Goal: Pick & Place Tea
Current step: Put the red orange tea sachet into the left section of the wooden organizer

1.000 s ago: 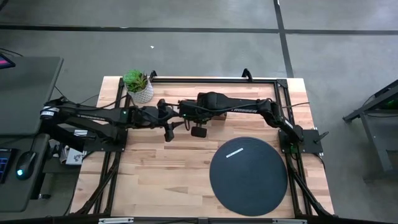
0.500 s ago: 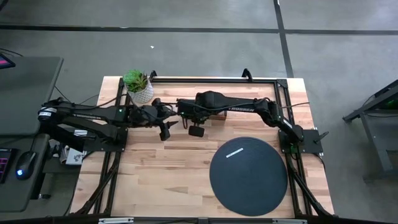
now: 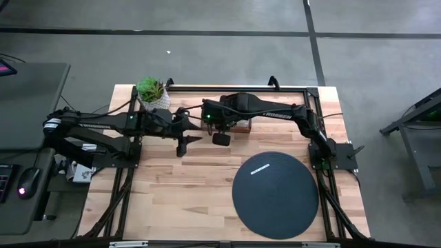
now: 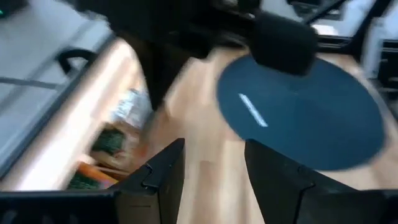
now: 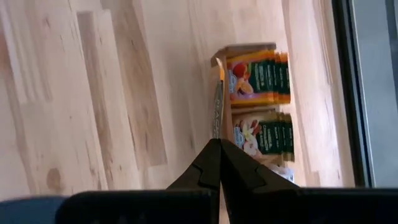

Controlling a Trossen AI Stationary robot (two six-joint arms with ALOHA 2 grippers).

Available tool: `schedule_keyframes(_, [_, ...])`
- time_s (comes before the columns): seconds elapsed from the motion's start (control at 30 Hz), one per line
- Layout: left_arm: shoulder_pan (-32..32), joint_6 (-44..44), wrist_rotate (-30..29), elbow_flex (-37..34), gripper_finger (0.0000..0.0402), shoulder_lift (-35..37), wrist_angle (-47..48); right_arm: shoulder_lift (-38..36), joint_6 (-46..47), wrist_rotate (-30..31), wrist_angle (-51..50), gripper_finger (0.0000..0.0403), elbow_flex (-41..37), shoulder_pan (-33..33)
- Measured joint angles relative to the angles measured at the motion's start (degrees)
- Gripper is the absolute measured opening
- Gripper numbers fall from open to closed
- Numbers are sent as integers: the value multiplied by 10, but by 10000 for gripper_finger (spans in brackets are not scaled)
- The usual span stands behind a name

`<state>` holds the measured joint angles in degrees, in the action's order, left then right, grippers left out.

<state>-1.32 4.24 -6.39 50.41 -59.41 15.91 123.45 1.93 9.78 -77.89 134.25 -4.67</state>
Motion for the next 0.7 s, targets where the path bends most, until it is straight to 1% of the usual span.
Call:
schedule_keyframes(0.07, [0, 10, 37, -1, 165, -3, -6, -3, -1, 0, 10, 0, -1, 0])
schedule_keyframes(0.13, [0, 16, 75, -1, 165, -7, -37, -8, -1, 1, 11, 0, -1, -2])
schedule_keyframes(0.23, [1, 31, 104, -2, 165, -7, -63, 0, -3, -6, 23, 0, 1, -6])
schedule_keyframes(0.5, [1, 24, 146, -2, 165, -8, -132, 3, -5, -51, 62, 0, 1, -28])
schedule_keyframes(0.63, [1, 24, 146, -2, 165, -7, -122, 3, -5, -36, 69, 0, 1, -37])
schedule_keyframes(0.7, [1, 23, 129, -1, 165, -7, -109, 3, 0, -28, 67, 0, 0, -43])
